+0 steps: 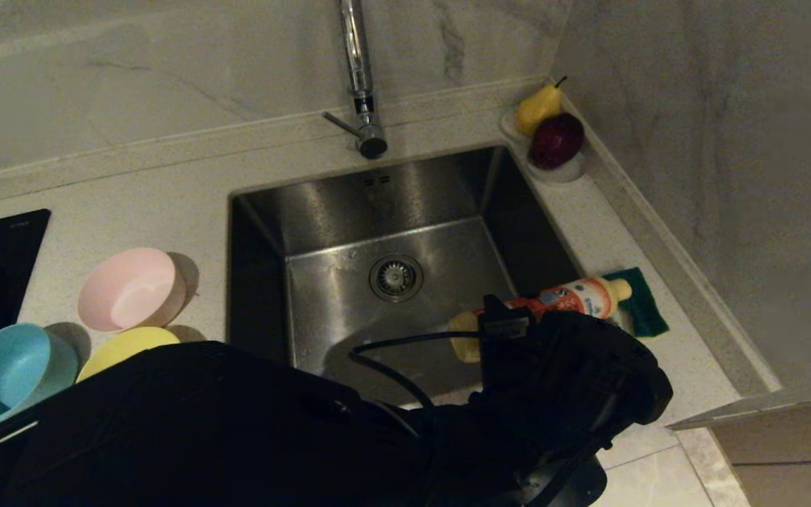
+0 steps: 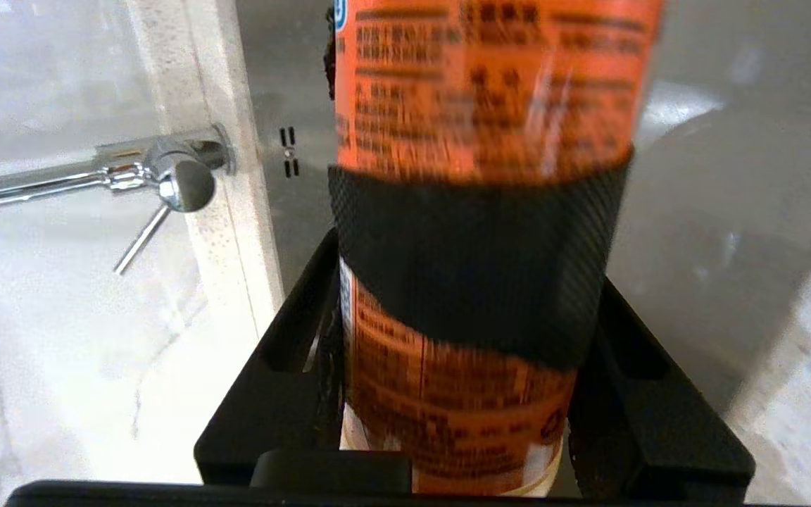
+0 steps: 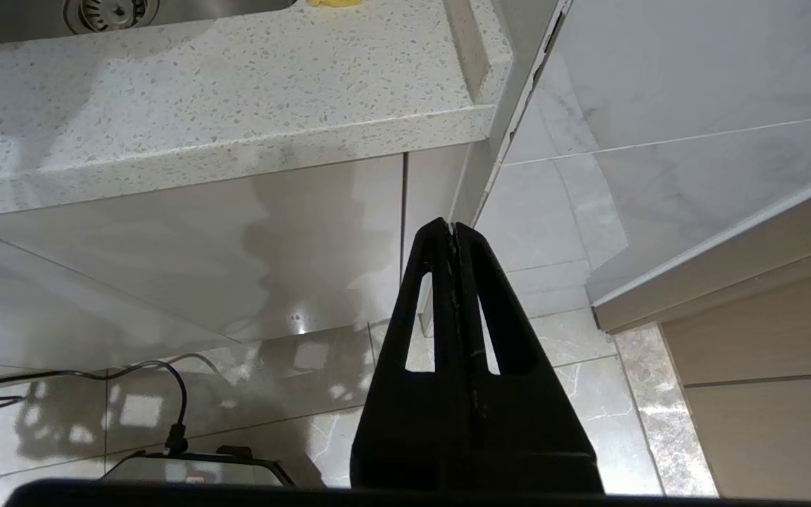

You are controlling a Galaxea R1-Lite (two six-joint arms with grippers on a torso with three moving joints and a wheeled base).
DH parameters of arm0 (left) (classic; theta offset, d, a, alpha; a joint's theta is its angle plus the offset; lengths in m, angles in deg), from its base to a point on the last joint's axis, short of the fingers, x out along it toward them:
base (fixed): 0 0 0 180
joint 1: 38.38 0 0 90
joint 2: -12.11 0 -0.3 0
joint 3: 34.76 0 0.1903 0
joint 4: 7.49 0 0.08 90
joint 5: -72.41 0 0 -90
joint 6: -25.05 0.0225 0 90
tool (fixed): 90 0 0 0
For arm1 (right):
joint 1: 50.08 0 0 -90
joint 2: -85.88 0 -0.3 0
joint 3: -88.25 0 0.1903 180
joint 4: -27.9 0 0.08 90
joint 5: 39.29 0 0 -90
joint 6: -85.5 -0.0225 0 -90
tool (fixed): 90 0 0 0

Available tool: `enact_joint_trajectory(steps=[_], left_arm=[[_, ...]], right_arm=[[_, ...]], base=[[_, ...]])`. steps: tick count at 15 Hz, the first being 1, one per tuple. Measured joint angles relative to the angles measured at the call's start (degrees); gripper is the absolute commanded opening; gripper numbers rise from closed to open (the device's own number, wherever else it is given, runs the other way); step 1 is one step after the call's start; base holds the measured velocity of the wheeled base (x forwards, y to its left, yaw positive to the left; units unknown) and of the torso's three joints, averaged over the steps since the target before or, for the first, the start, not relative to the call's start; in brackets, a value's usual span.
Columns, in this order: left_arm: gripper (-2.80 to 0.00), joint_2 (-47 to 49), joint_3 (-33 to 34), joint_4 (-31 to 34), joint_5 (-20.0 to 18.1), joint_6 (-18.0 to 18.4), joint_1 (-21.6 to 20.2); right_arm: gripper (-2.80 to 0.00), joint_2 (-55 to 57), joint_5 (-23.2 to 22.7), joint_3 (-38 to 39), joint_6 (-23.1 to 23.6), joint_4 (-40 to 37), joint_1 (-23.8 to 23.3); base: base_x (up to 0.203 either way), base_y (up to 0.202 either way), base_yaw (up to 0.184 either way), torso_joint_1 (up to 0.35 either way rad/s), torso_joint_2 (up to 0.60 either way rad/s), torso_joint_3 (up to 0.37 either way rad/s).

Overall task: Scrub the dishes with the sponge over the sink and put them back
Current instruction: Squeeze it onto the sponge

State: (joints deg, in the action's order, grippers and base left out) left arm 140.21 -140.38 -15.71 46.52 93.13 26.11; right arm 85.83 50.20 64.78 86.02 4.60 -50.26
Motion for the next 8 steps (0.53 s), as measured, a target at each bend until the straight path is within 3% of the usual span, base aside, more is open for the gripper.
enact_joint_trajectory(steps=[8], left_arm=[[-2.80, 3.56, -8.44, 0.28, -0.05, 0.56, -0.05]], right_arm=[[-2.80, 0.00, 0.00, 0.00, -0.02, 0.02, 0.00]], base=[[0.000, 0.000, 0.000, 0.000, 0.00, 0.000]])
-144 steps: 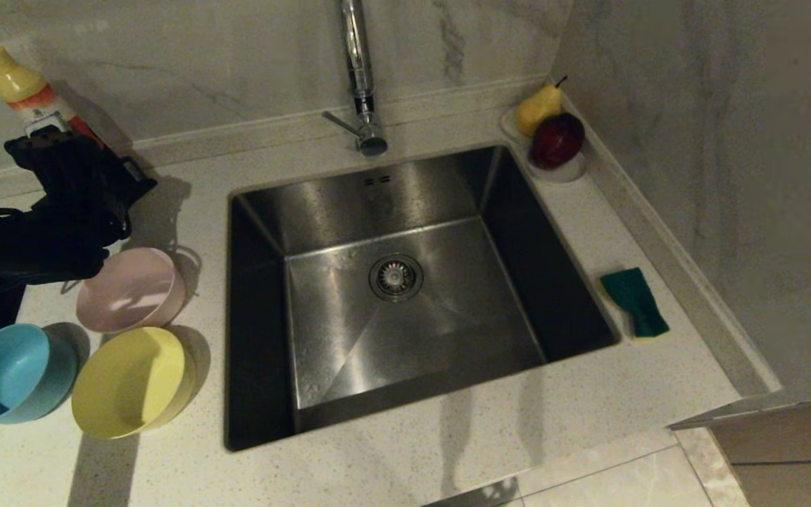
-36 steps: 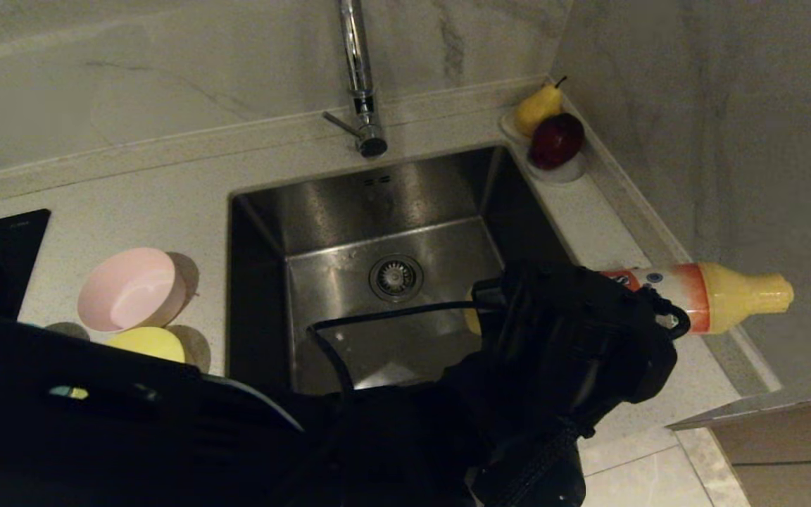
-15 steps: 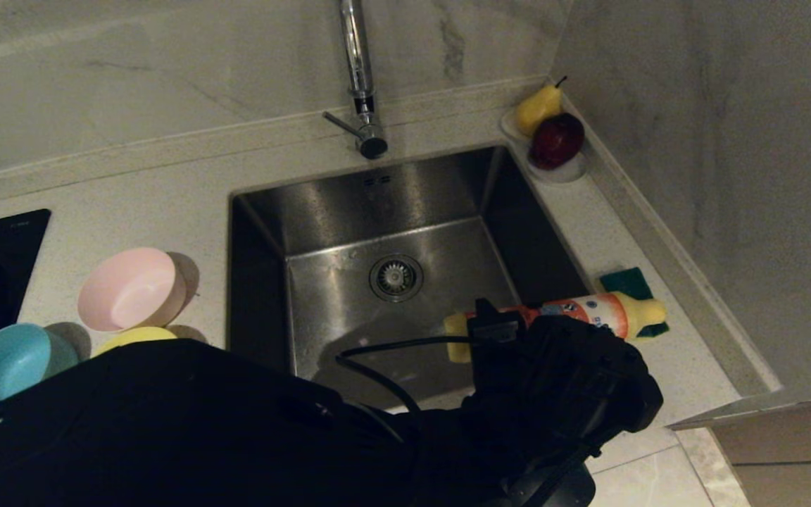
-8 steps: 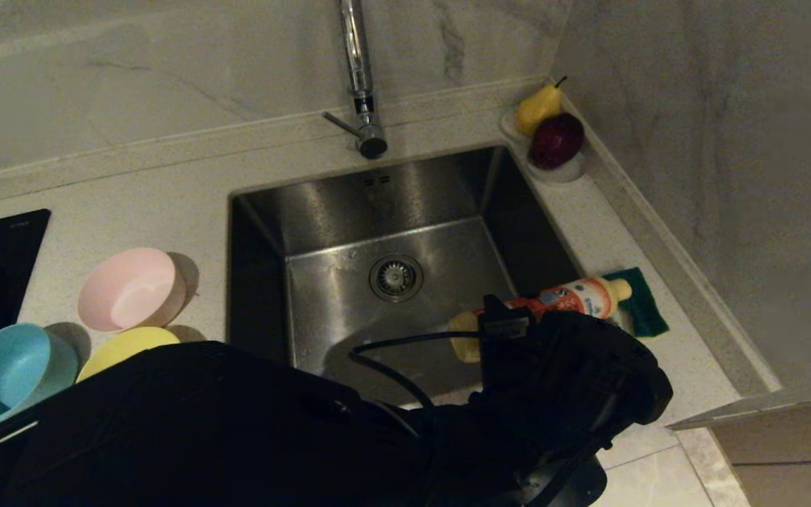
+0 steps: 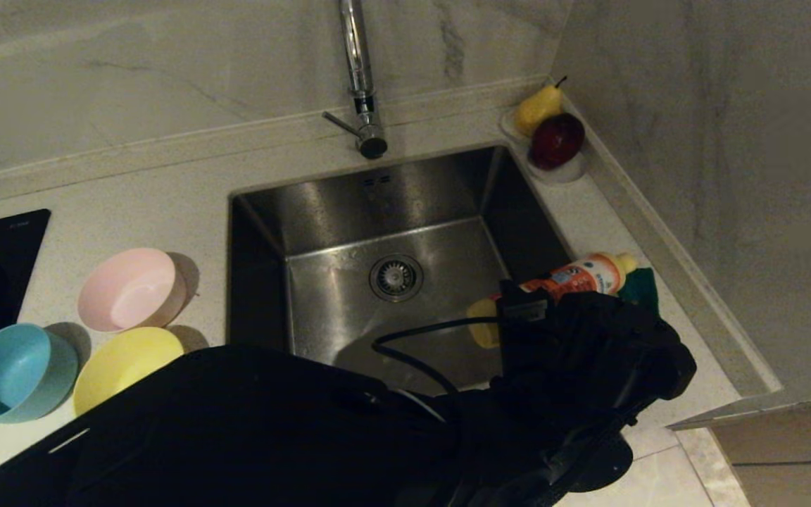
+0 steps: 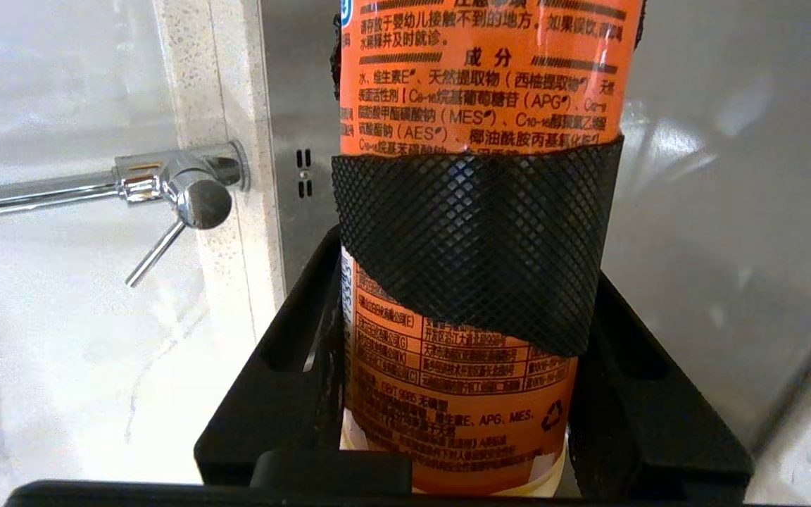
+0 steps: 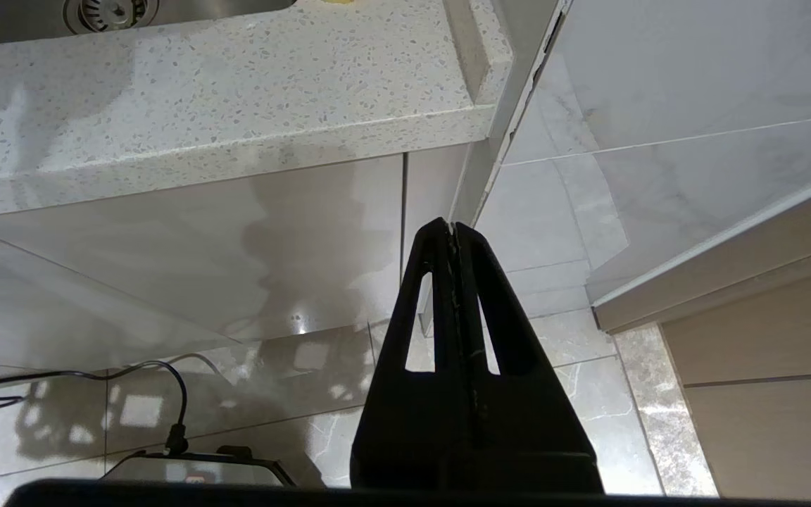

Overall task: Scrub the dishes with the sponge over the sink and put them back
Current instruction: Squeeze it onto the sponge

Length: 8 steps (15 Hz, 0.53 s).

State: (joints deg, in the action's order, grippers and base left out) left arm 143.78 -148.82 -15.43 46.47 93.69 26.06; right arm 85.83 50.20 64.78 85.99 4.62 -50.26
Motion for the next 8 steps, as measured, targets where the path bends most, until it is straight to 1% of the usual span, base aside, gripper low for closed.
enact_joint_trajectory(steps=[4, 8], left_arm=[[-2.80, 0.41, -0.51, -2.44, -0.17, -0.11, 0.00], [-2.80, 0.11, 0.17, -2.64, -1.41, -0.11, 0.58]], right_arm=[[-2.80, 0.00, 0.00, 0.00, 0.00, -0.02, 0.00], [-2.80, 0.00, 0.00, 0.00, 0.02, -0.02, 0.00]], base=[[0.000, 0.000, 0.000, 0.000, 0.00, 0.000], [0.000, 0.000, 0.000, 0.000, 0.00, 0.000]])
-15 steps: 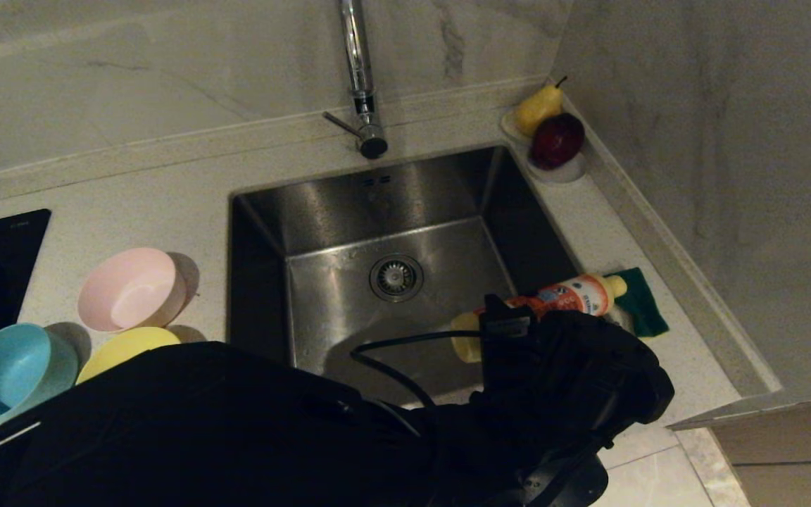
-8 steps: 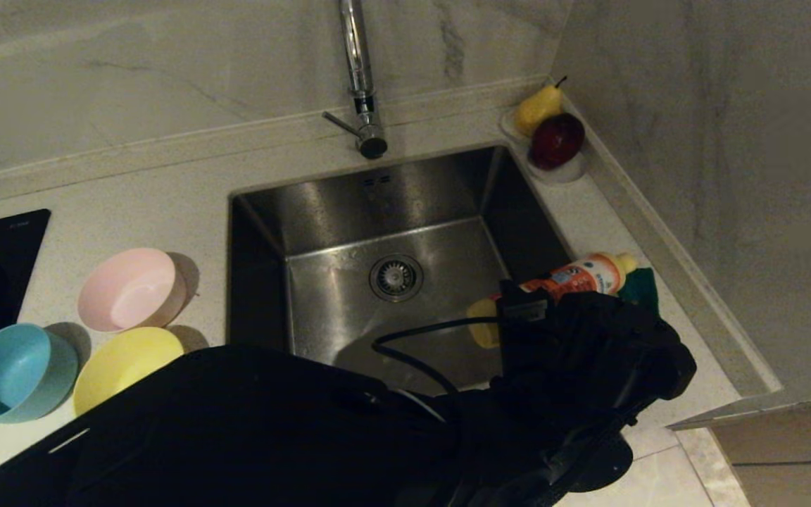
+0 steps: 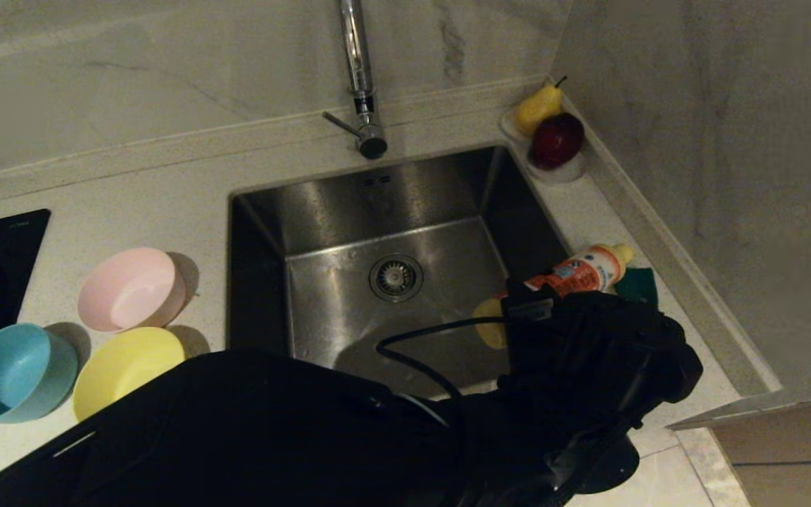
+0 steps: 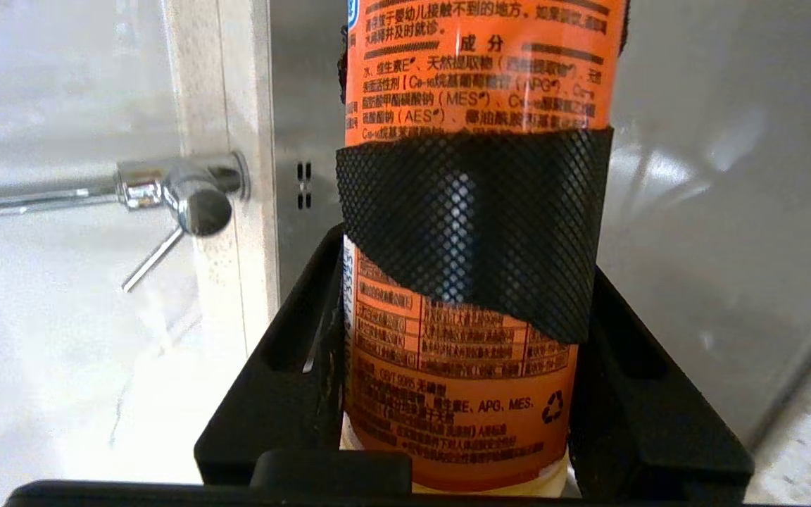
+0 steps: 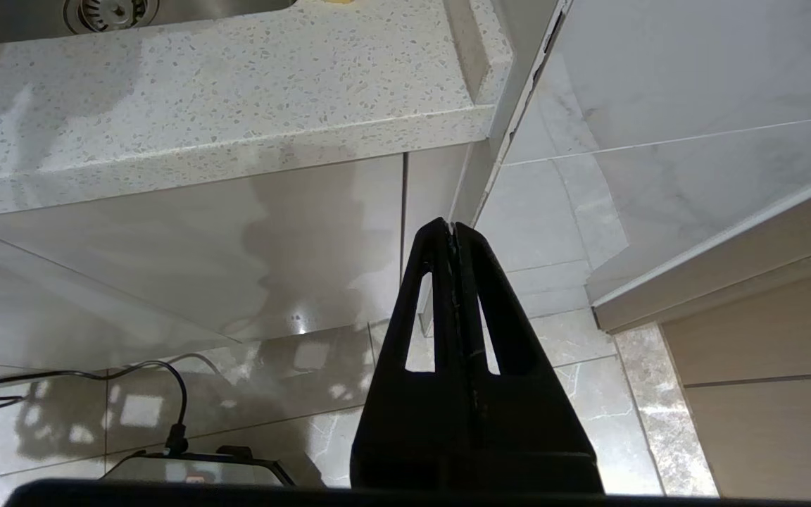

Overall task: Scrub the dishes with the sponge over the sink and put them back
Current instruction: Squeeze it onto the sponge

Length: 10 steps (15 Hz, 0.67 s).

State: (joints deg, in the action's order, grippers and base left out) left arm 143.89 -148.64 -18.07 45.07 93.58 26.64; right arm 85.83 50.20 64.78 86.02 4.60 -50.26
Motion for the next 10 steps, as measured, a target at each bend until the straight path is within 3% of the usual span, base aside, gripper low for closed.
enact_joint_trajectory(steps=[4, 10], left_arm=[[-2.80, -1.09, 1.68, 0.07, -2.93, 0.08, 0.93], [-2.80, -4.48, 7.21, -0.42, -3.24, 0.03, 1.65]], right_arm=[[-2.80, 0.00, 0.00, 0.00, 0.00, 0.00, 0.00], [-2.80, 0.00, 0.00, 0.00, 0.00, 0.00, 0.00]], base=[[0.000, 0.000, 0.000, 0.000, 0.00, 0.000], [0.000, 0.000, 0.000, 0.000, 0.00, 0.000]])
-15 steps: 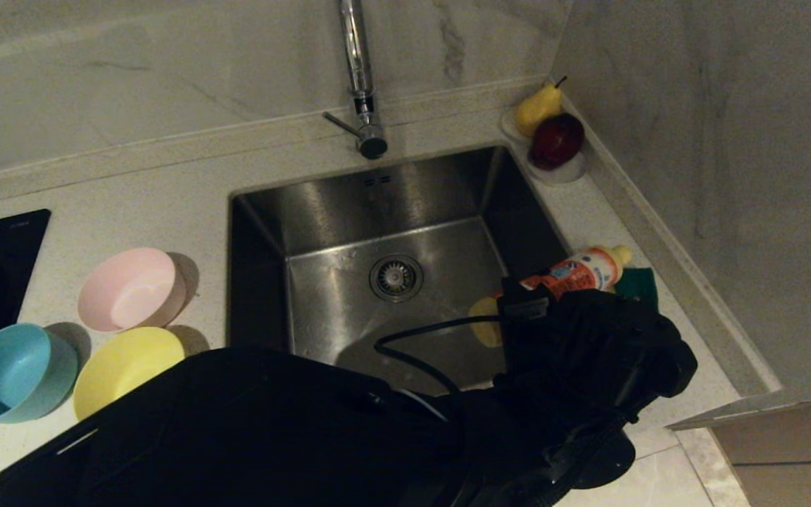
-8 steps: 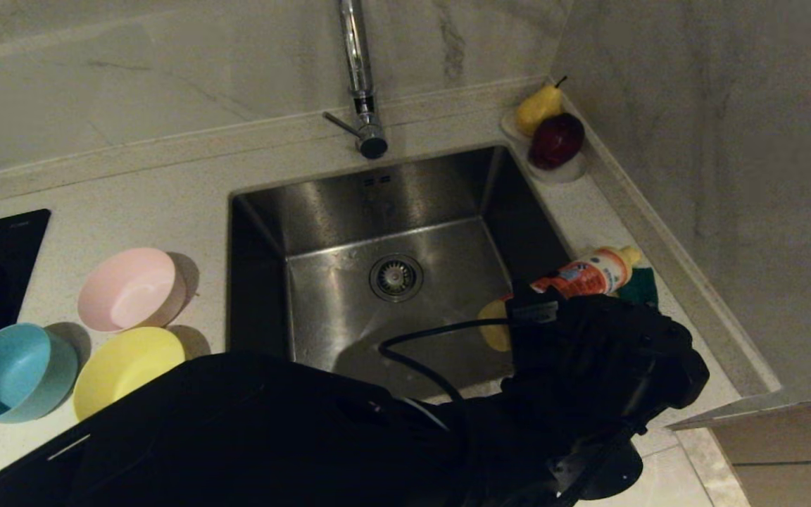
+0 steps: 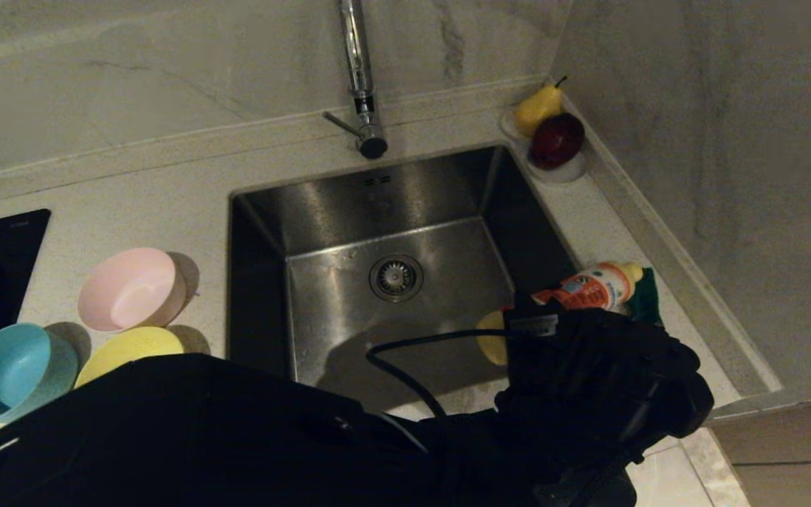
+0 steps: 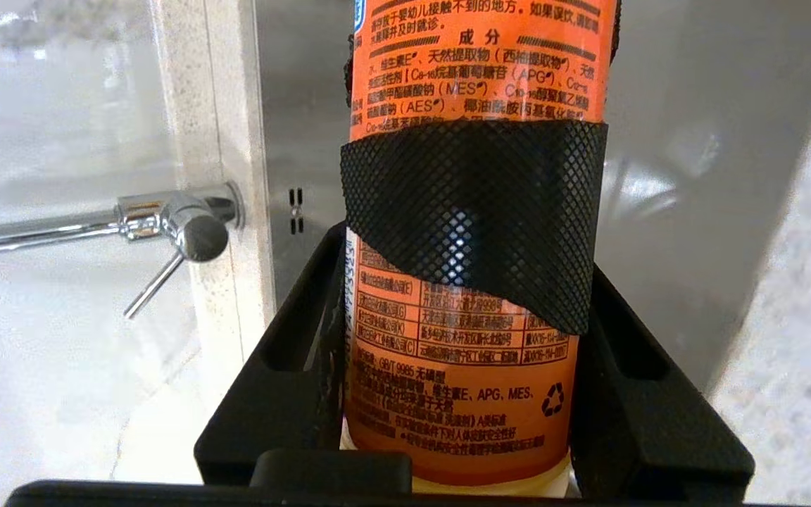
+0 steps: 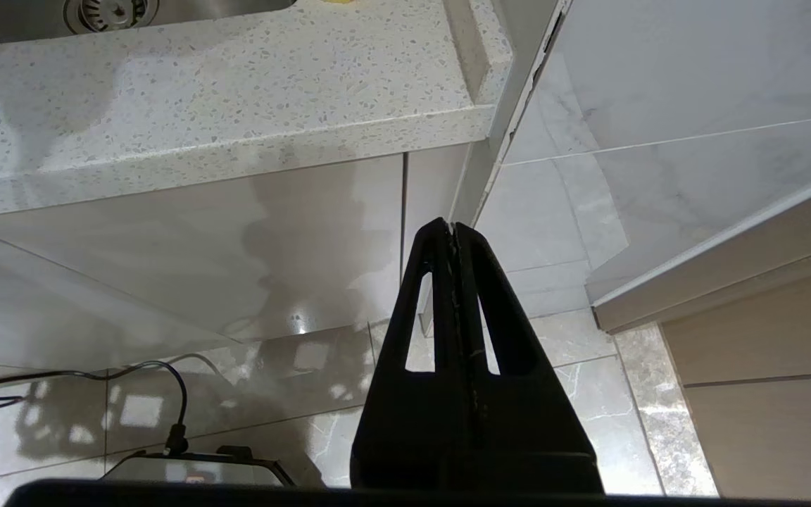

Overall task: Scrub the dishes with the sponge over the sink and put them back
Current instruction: Squeeze it onto the sponge

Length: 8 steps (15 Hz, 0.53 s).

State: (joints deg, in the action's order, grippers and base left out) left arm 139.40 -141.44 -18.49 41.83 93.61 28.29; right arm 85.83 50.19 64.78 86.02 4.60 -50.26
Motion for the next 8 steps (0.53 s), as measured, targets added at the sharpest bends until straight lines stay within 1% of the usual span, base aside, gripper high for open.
enact_joint_trajectory(steps=[4, 8], left_arm=[[-2.80, -1.29, 2.93, -0.77, -0.77, 0.02, 0.24], [-2.80, -1.31, 2.85, -1.05, -1.10, 0.06, 0.48]], right_arm=[[-2.80, 0.00, 0.00, 0.00, 0.01, 0.00, 0.00], [-2.80, 0.00, 0.02, 0.00, 0.00, 0.00, 0.00]], base=[[0.000, 0.000, 0.000, 0.000, 0.00, 0.000], [0.000, 0.000, 0.000, 0.000, 0.00, 0.000]])
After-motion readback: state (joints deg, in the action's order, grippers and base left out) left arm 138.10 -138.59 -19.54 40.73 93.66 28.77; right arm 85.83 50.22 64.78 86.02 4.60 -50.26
